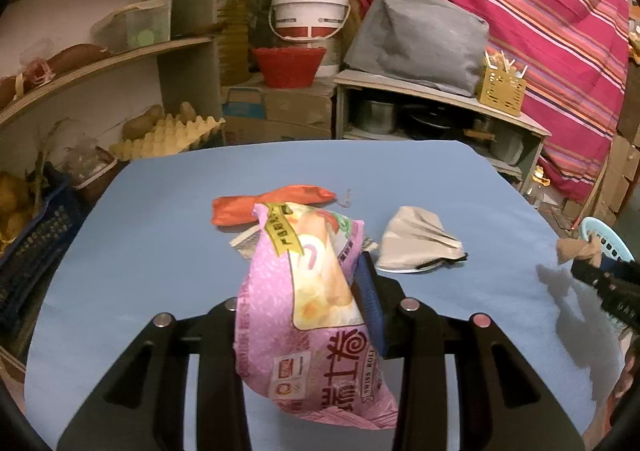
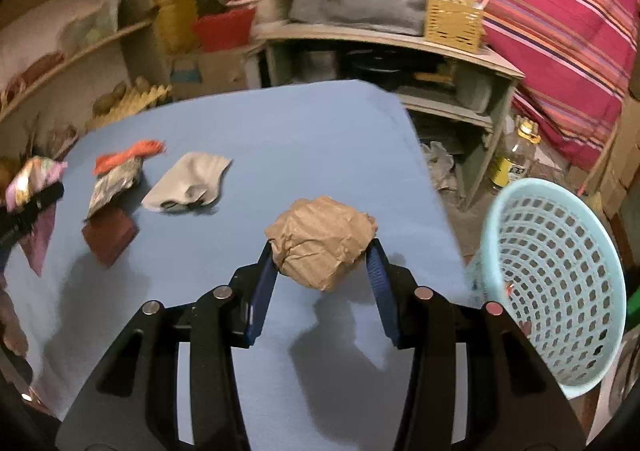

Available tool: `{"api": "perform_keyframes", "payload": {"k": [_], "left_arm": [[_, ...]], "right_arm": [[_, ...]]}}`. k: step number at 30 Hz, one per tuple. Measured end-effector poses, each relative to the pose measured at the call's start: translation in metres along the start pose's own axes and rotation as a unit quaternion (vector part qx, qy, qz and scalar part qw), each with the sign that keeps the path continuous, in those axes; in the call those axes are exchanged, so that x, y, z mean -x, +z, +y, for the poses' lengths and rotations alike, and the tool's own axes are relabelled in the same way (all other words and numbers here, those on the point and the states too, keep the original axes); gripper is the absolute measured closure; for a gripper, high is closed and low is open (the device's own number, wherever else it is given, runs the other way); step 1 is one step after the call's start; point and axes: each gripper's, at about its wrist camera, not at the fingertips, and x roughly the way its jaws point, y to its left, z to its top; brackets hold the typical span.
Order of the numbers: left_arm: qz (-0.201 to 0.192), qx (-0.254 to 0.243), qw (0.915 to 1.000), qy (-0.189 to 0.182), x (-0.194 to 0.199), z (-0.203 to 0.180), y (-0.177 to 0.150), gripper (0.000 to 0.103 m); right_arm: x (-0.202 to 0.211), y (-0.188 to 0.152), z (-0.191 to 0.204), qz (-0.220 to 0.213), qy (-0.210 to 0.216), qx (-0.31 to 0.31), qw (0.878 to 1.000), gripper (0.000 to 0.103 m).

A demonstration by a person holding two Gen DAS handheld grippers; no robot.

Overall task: Collect trash
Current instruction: 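Carry the pink bag and paper ball over the blue basket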

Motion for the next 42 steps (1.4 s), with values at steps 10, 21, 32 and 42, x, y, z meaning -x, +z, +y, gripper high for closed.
{"api": "perform_keyframes", "payload": {"k": [10,21,32,42], "left_arm": [[-0.005,-0.002,0.9999,-0.013,-0.004,-0.045,0.001,0.066],[-0.012,-0.020,0.9984,-0.051,-0.002,-0.117,-0.004,0.066],[-0.023,-0.040,0.9957,-0.080,-0.002,-0.188,0.002,0.066],[-0.042,-0.077,0.9885,-0.123,-0.008,-0.260,0.015,0.066]], "right_arm": [[0.019,0.001,-0.061,-0.030,-0.014,-0.045,0.998,0.057],[0.045,-0.016,-0.144,-0.043,-0.084,-0.090,0.992,0.057],[0.056,-0.028,-0.191,-0.049,-0.133,-0.108,0.984,0.057],[0.057,-0.026,-0.219,-0.054,-0.137,-0.132,0.980,0.056]]}}
